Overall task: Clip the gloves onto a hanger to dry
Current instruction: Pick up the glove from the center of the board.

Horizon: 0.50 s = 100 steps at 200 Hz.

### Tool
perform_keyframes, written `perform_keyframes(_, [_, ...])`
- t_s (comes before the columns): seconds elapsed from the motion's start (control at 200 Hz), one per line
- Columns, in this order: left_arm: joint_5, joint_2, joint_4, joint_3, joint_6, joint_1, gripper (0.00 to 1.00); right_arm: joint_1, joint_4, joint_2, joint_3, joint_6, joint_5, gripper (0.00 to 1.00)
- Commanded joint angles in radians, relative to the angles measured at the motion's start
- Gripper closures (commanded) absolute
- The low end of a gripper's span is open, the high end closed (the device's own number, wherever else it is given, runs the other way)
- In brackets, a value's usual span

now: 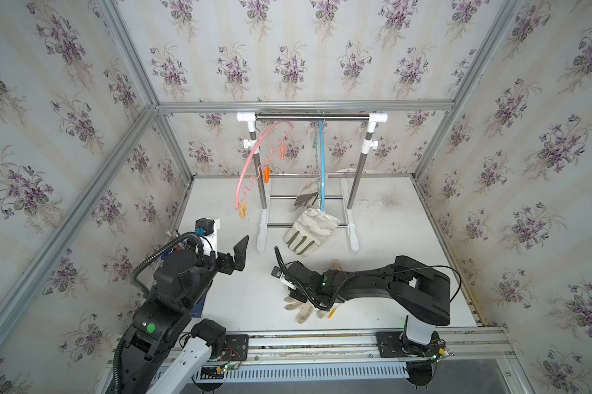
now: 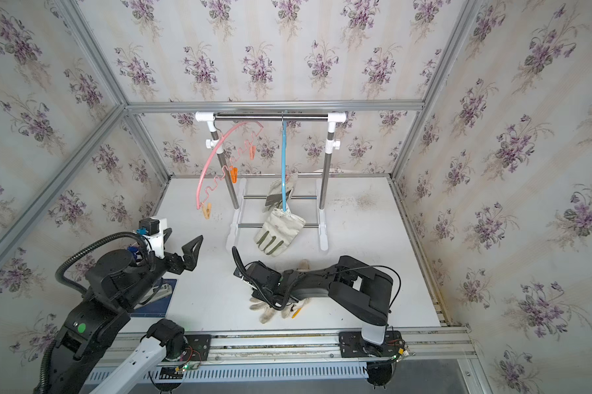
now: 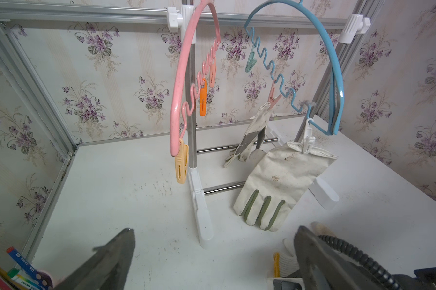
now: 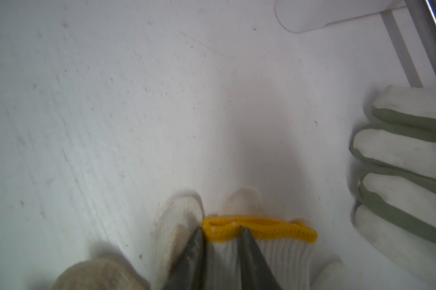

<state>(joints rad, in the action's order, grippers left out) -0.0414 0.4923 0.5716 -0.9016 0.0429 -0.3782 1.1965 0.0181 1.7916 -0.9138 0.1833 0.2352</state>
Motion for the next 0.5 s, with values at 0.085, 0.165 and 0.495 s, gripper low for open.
perform_keyframes(0.085, [-0.002, -0.006, -0.036, 0.008, 0.012, 0.001, 0.0, -0.002, -0.03, -0.108, 0.011, -0.005, 0.053, 0.93])
perform_keyframes(0.165, [0.001, -0.006, -0.039, 0.015, 0.016, 0.001, 0.0, -0.003, -0.04, -0.175, 0.018, -0.003, 0.052, 0.94])
perform_keyframes(0.495, [0.061, 0.009, -0.081, 0.027, 0.009, 0.001, 0.0, -0.042, -0.158, -0.497, -0.011, 0.021, -0.121, 1.0])
